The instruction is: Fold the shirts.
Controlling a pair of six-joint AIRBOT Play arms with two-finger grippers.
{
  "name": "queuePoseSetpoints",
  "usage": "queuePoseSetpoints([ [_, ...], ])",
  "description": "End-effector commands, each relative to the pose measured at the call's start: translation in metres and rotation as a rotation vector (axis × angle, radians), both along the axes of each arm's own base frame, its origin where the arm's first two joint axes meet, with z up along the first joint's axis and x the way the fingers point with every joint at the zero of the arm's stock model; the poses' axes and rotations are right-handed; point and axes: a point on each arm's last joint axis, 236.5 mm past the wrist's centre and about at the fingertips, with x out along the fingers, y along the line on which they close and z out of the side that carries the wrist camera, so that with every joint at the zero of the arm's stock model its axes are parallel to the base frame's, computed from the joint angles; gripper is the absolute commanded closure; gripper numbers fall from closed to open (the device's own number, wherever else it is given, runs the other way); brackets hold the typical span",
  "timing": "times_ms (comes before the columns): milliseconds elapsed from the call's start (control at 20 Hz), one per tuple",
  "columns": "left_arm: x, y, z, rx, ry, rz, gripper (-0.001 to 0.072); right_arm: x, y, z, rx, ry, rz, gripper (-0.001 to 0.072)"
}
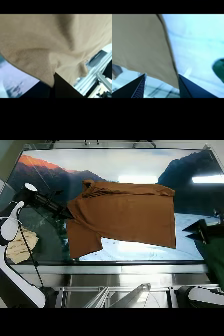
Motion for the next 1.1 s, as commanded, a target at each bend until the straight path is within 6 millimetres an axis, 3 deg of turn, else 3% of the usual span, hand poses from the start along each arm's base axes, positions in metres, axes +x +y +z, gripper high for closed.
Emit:
queuePoseSetpoints([
  [0,-0.001,0.0,0.002,-0.008,0.003,-0.004,0.0689,-0.04,0.015,-0.038,0.001,0.115,-0.014,0.025],
  [150,-0.001,-0.001,0.002,-0.009,0.004,-0.005,0.0689,-0.054,0.025,-0.055,0.001,0.14,-0.03,0.0251],
  [300,-0.001,-0.001,0.002,-0.008,0.004,-0.005,0.0689,-0.056,0.038,-0.059,0.012,0.13,-0.007,0.0253],
  [350,-0.001,-0.001,0.002,-0.009,0.004,-0.005,0.0689,-0.052,0.042,-0.059,0.007,0.121,0.0,0.0258],
  [450,-0.001,-0.001,0.002,-0.009,0.004,-0.005,0.0689,-0.037,0.051,-0.059,-0.007,0.071,0.006,0.0348],
  [650,-0.004,-0.001,0.003,-0.012,0.011,-0.012,0.0689,-0.024,0.057,-0.058,-0.021,0.041,0.011,0.0349],
  [1050,-0.008,0.0,0.005,-0.023,0.019,-0.029,0.0689,0.01,0.038,-0.045,-0.058,-0.041,-0.043,0.0349],
])
